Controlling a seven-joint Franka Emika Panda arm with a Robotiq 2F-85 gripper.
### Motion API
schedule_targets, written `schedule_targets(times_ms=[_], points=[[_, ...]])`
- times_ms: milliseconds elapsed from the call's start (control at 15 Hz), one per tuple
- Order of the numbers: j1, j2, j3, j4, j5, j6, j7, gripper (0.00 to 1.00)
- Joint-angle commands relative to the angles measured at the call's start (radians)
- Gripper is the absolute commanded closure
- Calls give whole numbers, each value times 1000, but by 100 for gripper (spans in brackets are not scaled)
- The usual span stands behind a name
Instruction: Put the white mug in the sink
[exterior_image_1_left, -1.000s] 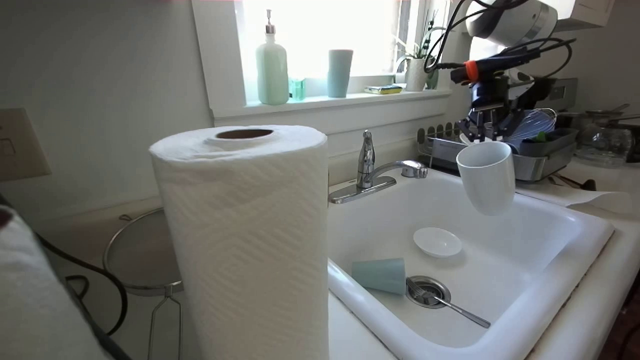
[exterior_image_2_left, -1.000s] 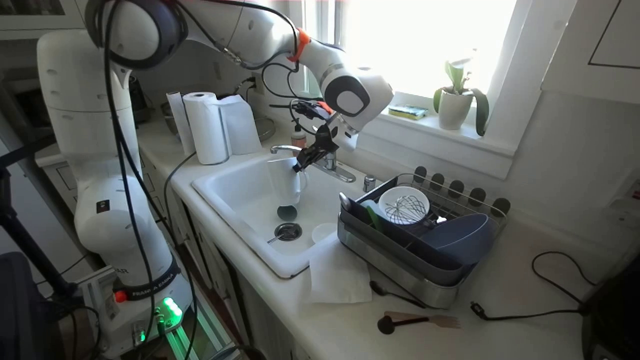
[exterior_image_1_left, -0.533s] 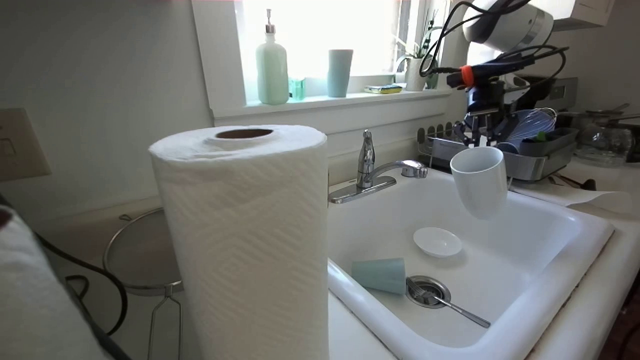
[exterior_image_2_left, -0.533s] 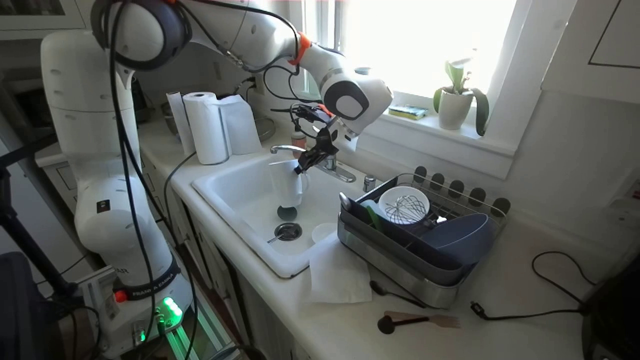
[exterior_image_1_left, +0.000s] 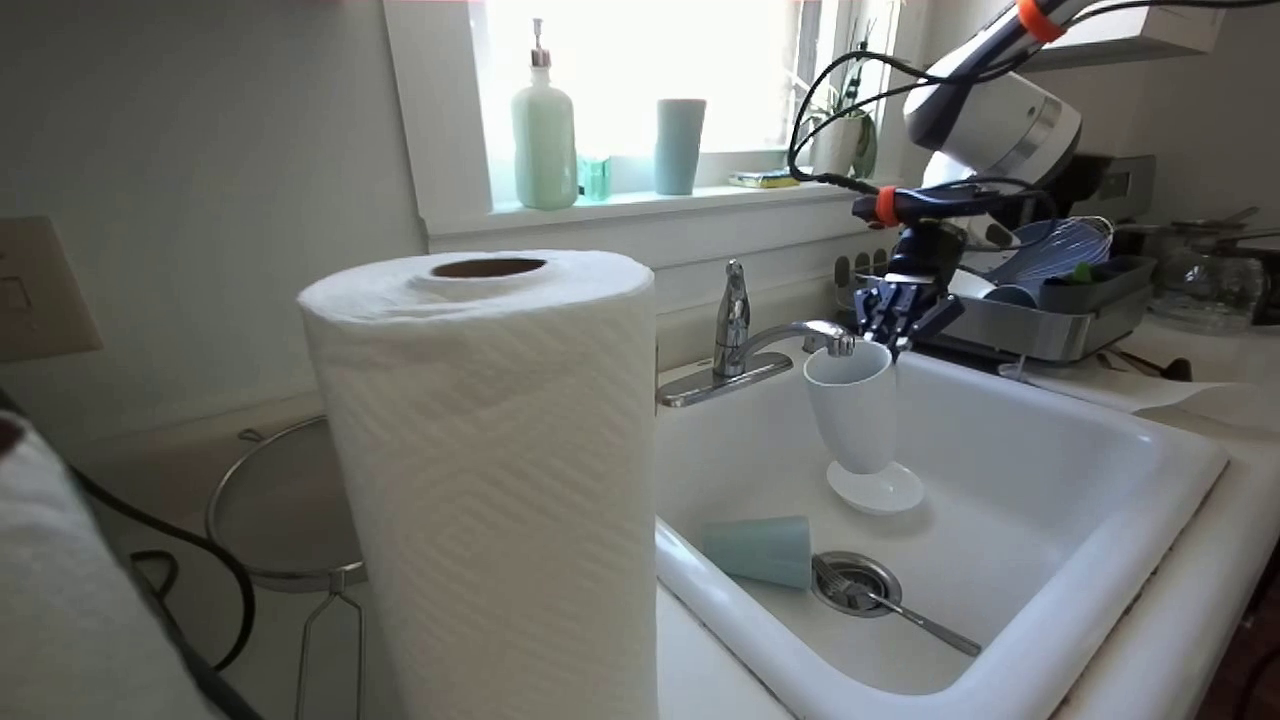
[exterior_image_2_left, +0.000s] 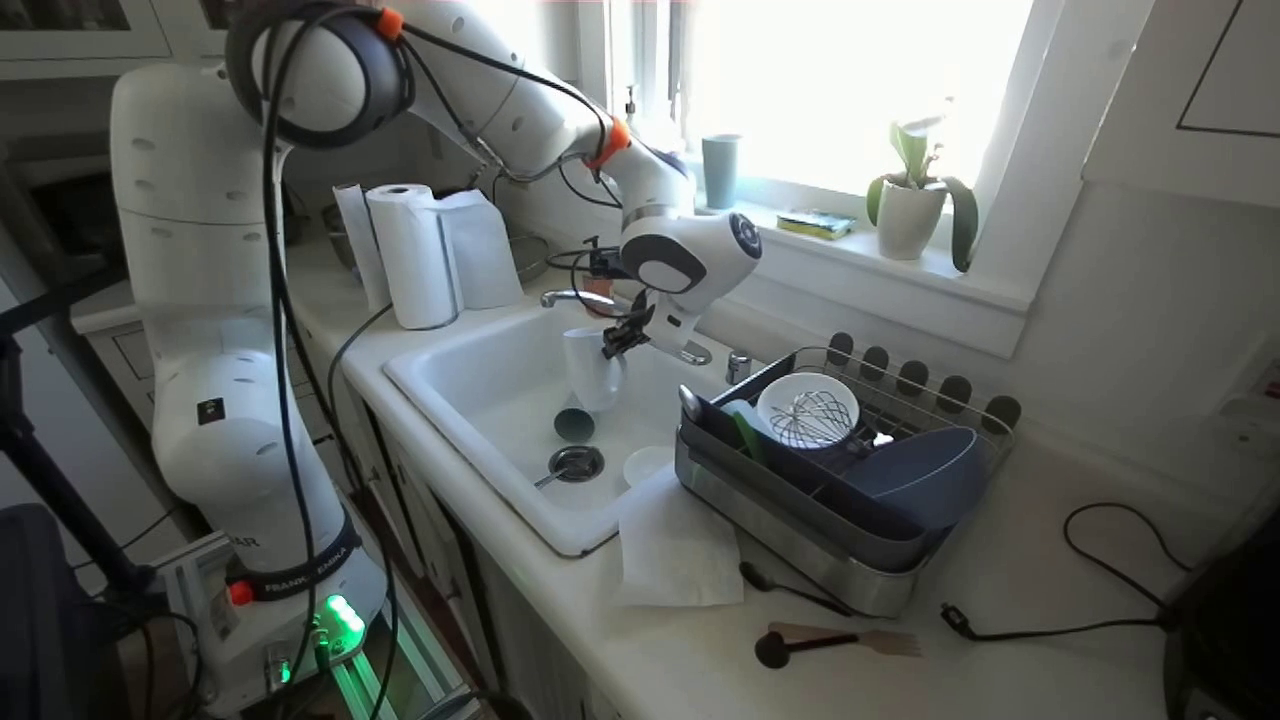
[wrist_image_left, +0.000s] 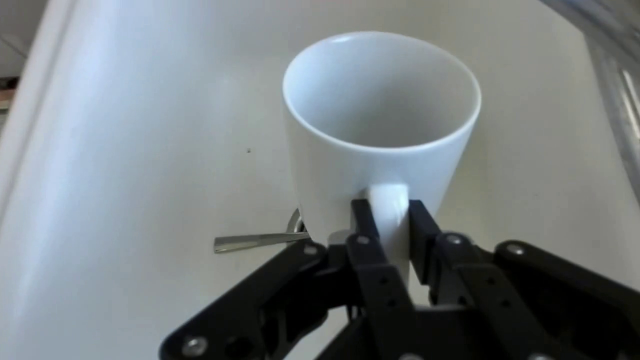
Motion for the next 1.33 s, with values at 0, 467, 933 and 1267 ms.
schedule_targets(times_ms=[0, 467, 933, 1267], points=[[26, -9, 21, -78, 146, 187, -14, 95], [44, 57, 73, -148, 451, 388, -131, 95], [10, 132, 51, -149, 591, 344, -264, 95], [3, 167, 47, -152, 704, 357, -348, 95]])
